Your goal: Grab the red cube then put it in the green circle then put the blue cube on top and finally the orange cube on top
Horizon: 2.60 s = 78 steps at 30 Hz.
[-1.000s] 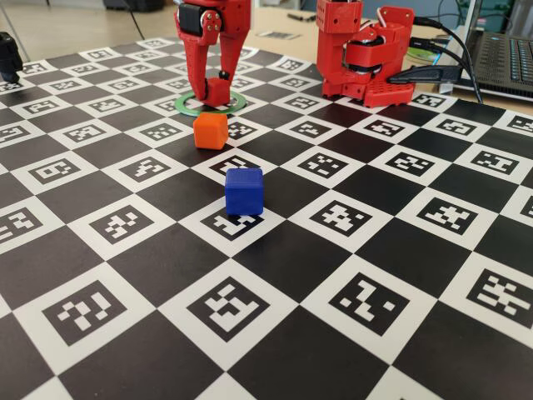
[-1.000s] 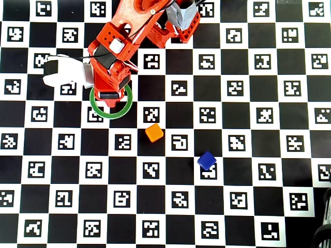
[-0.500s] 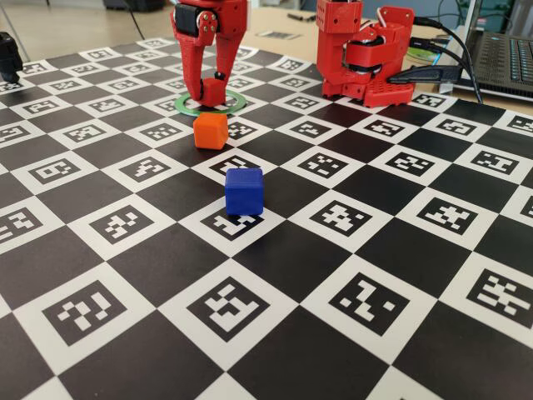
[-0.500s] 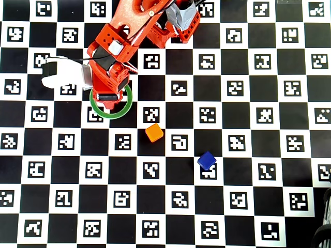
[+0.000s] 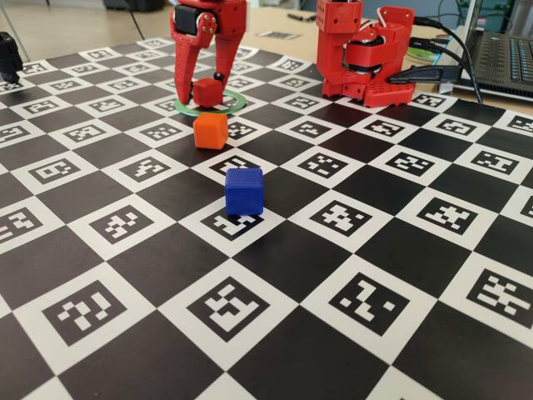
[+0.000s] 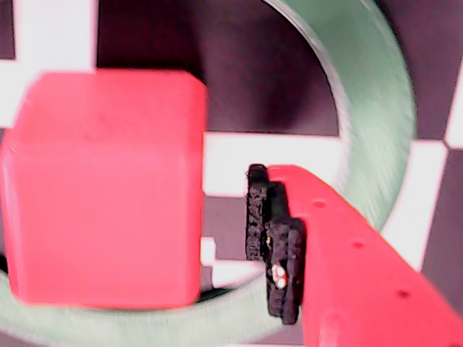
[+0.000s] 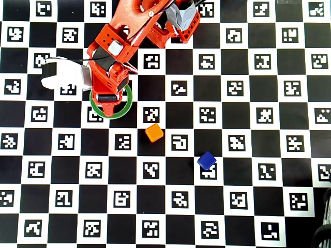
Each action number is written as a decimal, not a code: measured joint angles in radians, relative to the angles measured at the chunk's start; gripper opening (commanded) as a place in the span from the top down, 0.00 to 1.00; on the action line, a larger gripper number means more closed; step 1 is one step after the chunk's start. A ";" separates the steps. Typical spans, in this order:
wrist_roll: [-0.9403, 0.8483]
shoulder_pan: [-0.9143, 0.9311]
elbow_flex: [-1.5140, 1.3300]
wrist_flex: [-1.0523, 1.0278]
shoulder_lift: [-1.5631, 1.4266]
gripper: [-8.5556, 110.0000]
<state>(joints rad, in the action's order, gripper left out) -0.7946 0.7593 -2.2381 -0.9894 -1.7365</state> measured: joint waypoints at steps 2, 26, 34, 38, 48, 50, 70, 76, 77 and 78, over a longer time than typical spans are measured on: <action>0.015 0.000 0.058 -0.080 0.000 0.59; 0.753 -0.672 0.626 -0.535 0.021 0.58; 0.930 -0.963 0.891 -0.632 0.273 0.57; 0.966 -1.009 0.969 -0.635 0.368 0.56; 0.953 -1.012 0.979 -0.477 0.525 0.52; 0.953 -1.012 0.979 -0.453 0.549 0.52; 0.934 -1.012 0.877 -0.265 0.641 0.52; 0.960 -1.012 0.864 -0.250 0.658 0.52; 0.973 -1.012 0.862 -0.249 0.658 0.52; 0.989 -1.012 0.862 -0.249 0.658 0.52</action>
<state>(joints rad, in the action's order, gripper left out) 0.1948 -0.2531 -1.3760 -1.2379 -1.0784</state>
